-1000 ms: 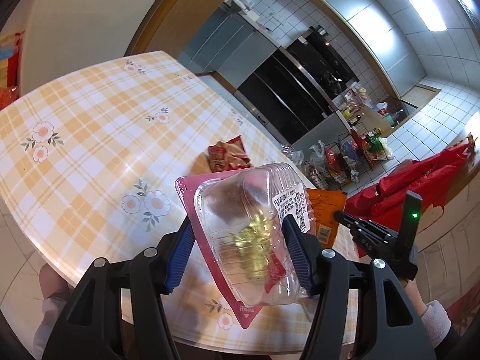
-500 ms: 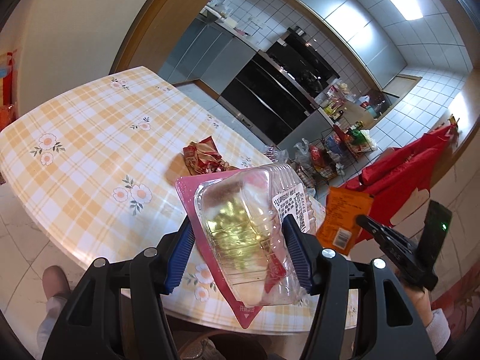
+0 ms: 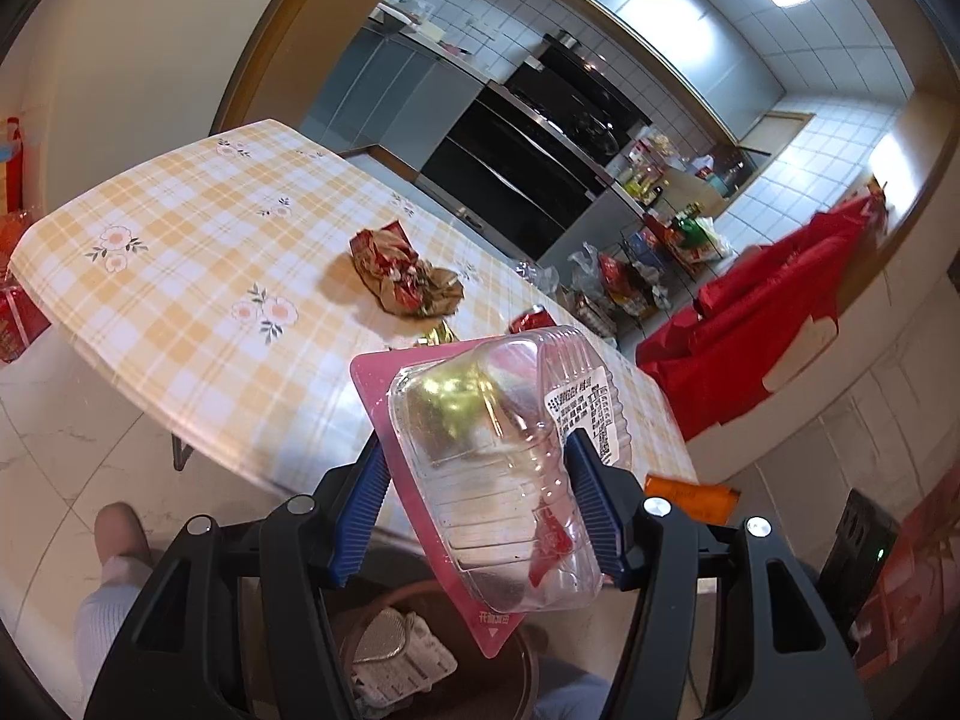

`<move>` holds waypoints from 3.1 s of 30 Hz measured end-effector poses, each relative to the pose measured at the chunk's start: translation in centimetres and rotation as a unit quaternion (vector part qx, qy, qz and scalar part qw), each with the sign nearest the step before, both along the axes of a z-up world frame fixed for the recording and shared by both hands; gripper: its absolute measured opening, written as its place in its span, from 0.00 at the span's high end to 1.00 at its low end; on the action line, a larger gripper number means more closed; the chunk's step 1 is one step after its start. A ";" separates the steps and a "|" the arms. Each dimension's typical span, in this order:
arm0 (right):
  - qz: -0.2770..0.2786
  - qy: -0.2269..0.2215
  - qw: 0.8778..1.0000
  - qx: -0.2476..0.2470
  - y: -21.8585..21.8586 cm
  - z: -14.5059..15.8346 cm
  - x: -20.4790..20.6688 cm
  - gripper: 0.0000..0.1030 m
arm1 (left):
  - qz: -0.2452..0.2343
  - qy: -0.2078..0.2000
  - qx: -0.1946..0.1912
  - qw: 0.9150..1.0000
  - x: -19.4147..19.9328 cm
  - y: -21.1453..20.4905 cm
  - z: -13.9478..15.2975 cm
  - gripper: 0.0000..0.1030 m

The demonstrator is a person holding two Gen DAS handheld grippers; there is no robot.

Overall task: Collect trash
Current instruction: 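Open both tools over the brown bin to drop the clamshell and orange bag, then grasp the gold foil wrapper with the left tool and lift it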

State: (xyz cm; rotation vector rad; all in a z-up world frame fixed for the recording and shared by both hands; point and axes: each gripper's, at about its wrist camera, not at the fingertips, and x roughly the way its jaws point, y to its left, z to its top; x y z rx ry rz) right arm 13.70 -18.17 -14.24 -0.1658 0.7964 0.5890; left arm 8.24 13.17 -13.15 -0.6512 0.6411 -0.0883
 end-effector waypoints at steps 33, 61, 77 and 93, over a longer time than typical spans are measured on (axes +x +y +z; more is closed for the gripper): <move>-0.170 -0.084 0.981 0.040 -6.8 1.5 -5.4 0.05 | -0.111 0.022 0.072 0.991 -3.2 -7.6 -1.9 0.43; -0.199 -0.048 0.978 0.048 -9.2 -0.6 -3.7 0.05 | -0.121 0.046 0.163 0.978 -1.2 -10.1 -3.9 0.07; -0.202 -0.007 0.979 0.032 -8.5 -2.9 -1.2 0.05 | -0.098 0.033 0.206 0.973 1.0 -8.3 -3.8 0.07; -0.190 0.035 0.981 -0.006 -6.7 -7.3 4.7 0.05 | -0.051 0.129 0.066 0.988 12.8 -3.8 -9.1 0.20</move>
